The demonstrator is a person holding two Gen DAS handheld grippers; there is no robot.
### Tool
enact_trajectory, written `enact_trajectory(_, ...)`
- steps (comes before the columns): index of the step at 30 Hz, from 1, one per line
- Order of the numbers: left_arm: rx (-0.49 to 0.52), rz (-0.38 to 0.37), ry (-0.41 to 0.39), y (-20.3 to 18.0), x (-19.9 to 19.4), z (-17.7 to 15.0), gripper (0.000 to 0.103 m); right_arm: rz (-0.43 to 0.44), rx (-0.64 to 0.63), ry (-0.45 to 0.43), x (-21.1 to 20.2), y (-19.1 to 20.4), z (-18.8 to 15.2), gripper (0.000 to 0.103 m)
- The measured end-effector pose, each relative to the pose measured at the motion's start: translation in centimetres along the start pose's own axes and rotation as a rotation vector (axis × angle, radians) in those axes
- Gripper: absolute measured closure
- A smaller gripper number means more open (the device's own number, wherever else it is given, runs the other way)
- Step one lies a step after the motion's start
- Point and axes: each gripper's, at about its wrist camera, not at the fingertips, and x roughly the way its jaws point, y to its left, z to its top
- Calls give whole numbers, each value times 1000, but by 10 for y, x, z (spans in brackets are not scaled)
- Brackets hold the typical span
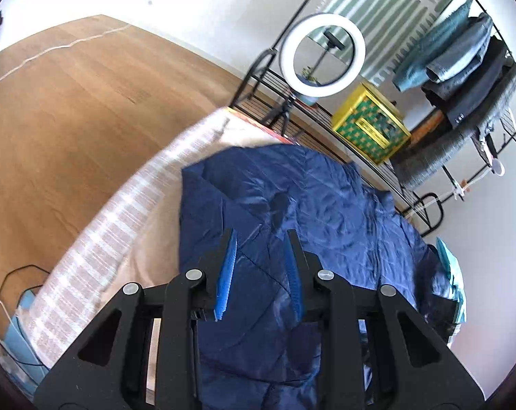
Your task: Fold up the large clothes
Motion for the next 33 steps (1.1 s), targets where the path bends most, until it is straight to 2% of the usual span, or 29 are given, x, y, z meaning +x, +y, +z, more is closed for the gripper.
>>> enact_trajectory(3, -20, -9, 4, 2, 0, 0, 75, -34, -32, -64, -21, -5, 13, 99)
enact_trajectory(6, 3, -5, 18, -5, 5, -3, 75, -65, -21, -121, -44, -24, 28, 100)
enact_trajectory(15, 59, -25, 129, -41, 45, -19, 75, -259, 77, -238, -103, -125, 63, 100)
enact_trajectory(21, 108, -14, 184, -63, 67, -31, 75, -371, 135, -260, -113, -184, 82, 100)
enact_trajectory(26, 107, -15, 210, -70, 77, -36, 75, -406, 185, -274, -113, -224, 92, 100)
enact_trajectory(33, 108, -18, 199, -71, 76, -35, 75, -434, 220, -257, -93, -254, 106, 100)
